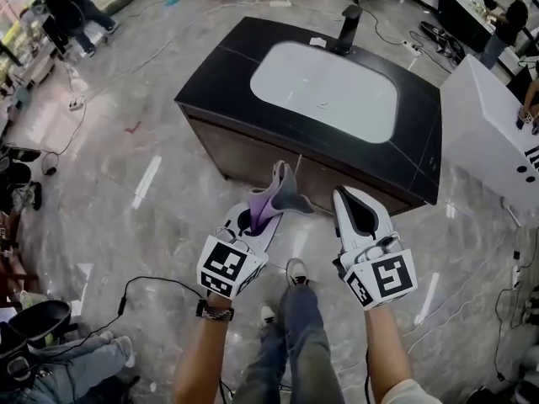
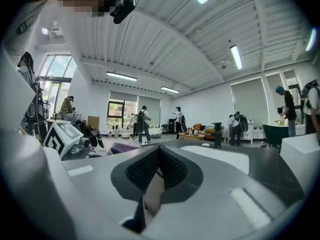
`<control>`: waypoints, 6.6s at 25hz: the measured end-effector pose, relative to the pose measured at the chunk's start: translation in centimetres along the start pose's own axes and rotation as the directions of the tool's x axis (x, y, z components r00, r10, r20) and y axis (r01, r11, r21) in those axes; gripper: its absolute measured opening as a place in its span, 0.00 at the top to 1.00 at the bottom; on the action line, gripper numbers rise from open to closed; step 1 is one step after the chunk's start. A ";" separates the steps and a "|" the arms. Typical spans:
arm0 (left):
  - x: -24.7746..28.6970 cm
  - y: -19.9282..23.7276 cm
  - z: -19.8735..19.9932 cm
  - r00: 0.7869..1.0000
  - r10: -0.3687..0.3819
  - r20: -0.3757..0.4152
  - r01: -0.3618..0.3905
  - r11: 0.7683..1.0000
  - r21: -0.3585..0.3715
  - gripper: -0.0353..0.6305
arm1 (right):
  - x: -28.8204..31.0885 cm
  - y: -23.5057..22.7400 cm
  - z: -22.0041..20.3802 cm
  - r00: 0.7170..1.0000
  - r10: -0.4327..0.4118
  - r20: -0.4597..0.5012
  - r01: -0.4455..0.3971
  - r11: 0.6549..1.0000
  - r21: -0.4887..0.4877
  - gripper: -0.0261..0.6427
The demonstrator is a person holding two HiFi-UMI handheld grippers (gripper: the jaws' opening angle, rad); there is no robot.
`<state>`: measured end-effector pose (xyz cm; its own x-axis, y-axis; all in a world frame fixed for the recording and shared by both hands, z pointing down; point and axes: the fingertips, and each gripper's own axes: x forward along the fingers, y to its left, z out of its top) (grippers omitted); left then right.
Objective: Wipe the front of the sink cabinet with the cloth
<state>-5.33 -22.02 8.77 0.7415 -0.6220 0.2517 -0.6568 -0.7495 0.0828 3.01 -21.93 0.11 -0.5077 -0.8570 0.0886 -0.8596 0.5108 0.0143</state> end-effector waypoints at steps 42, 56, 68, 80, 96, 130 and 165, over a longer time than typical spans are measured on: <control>18.4 7.8 -13.5 0.993 -0.092 0.067 0.083 0.989 0.119 0.87 | 11.1 -6.2 -18.2 0.999 -0.023 -0.046 0.025 0.999 0.041 0.95; 19.9 9.1 -13.8 0.965 -0.085 0.250 0.020 0.967 0.253 0.87 | 13.4 -5.8 -21.3 0.997 0.037 0.066 -0.037 0.999 0.006 0.95; 18.0 13.8 -16.3 0.951 -0.024 0.308 -0.051 0.971 0.233 0.87 | 13.7 -4.5 -23.4 0.994 0.027 0.109 -0.031 0.999 0.030 0.95; 17.5 15.3 -16.5 0.962 -0.017 0.273 -0.061 0.960 0.275 0.87 | 14.2 -3.6 -24.6 0.995 0.032 0.090 -0.035 0.999 0.032 0.95; 14.2 23.1 -16.9 0.956 0.141 0.256 -0.204 0.950 0.238 0.86 | 17.9 -0.6 -26.8 0.990 0.133 0.046 -0.136 0.988 0.074 0.95; 7.7 41.8 -26.8 0.818 0.556 0.146 -0.572 0.813 0.109 0.87 | 15.1 2.0 -26.5 0.983 0.177 0.054 -0.180 0.982 0.061 0.95; 21.2 14.5 -24.9 0.971 0.077 0.225 -0.115 0.980 0.160 0.87 | 6.5 0.0 -26.8 0.999 0.021 0.036 -0.025 0.995 0.099 0.95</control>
<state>-2.61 -40.42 39.31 0.7003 -0.7130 0.0341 -0.7073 -0.6996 -0.1018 1.27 -25.69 27.43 -0.5277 -0.8477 0.0533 -0.8482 0.5226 -0.0865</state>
